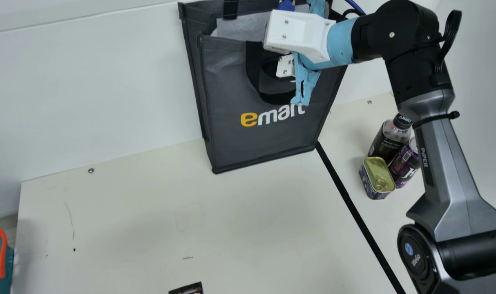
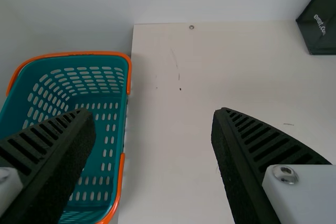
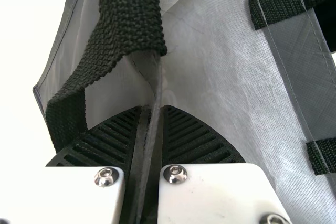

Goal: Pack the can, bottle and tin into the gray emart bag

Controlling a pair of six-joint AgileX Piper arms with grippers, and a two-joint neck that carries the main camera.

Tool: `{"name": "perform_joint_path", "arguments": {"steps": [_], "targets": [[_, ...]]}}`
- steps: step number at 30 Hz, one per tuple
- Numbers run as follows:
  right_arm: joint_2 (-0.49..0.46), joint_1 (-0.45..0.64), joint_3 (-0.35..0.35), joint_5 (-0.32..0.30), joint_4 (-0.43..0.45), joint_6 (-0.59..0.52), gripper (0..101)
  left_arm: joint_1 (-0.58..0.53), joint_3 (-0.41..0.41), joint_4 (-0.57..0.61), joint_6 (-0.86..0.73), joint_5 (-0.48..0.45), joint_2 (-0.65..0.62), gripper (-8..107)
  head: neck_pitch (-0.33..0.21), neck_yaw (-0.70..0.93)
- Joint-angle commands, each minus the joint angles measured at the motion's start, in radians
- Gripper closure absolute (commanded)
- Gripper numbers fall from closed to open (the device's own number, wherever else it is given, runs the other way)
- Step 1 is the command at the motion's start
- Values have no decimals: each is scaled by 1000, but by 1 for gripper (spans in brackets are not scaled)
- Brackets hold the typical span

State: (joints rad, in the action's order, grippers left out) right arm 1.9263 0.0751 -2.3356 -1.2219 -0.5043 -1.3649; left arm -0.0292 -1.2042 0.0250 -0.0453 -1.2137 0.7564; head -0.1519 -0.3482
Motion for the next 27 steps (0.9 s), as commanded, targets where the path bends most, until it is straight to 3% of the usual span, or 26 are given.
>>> {"name": "perform_joint_path", "arguments": {"steps": [1,16,27], "targets": [[-5,-2,-2,2,5,6,101,0,0,0,0,0,0,9,-23,-1],[-66,1,17,2,13,22,101,0,0,-2,0,0,0,9,-23,-1],[-146,-2,77,2,9,22,101,0,0,-2,0,0,0,9,-23,-1]]}}
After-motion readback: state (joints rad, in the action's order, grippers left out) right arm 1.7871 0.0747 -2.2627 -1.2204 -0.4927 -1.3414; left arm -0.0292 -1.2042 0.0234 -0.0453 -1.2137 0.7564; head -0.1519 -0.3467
